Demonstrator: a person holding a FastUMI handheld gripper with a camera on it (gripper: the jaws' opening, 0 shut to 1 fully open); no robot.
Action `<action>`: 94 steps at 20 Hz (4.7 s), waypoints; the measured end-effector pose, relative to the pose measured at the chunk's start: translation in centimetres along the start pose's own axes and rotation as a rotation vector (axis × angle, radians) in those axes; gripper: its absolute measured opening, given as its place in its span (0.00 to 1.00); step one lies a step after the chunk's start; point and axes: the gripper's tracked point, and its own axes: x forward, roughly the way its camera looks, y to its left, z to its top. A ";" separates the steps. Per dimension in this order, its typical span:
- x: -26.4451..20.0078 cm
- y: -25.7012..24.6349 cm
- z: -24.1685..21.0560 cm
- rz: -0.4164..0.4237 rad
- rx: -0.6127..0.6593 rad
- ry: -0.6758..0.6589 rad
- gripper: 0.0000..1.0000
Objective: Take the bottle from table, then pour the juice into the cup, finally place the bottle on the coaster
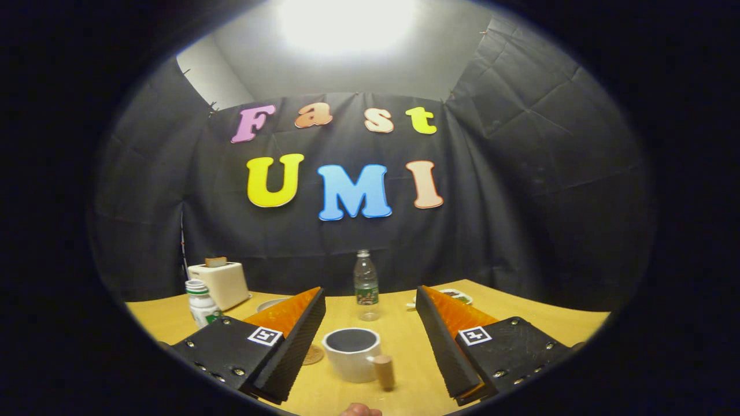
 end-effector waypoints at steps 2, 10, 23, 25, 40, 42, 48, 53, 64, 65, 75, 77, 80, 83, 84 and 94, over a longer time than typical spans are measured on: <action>-0.3 3.8 -0.7 0.048 -0.037 0.021 0.95; -1.4 18.5 -4.3 0.307 -0.079 0.061 0.95; 4.2 22.9 -10.2 0.472 -0.123 0.165 0.95; 4.6 23.0 -11.0 0.486 -0.127 0.186 0.95; 4.3 21.1 -10.3 0.298 -0.024 0.204 0.66; 4.5 20.6 -9.7 0.277 -0.004 0.197 0.66; 6.0 19.1 -7.0 0.263 0.158 0.157 0.65; 7.4 18.0 -7.2 0.227 0.258 0.205 0.65; 7.7 16.5 -8.7 0.168 0.533 0.256 0.65; 7.8 16.0 -8.7 0.157 0.573 0.251 0.65; 8.1 14.0 -8.4 0.150 0.950 0.229 0.64; 8.1 13.0 -7.8 0.147 1.039 0.195 0.64; 8.1 12.2 -8.2 0.131 1.128 0.174 0.64; 8.1 11.8 -8.4 0.123 1.201 0.163 0.64; 8.1 11.7 -8.3 0.123 1.217 0.160 0.64; 7.8 11.5 -8.3 0.100 1.334 0.140 0.64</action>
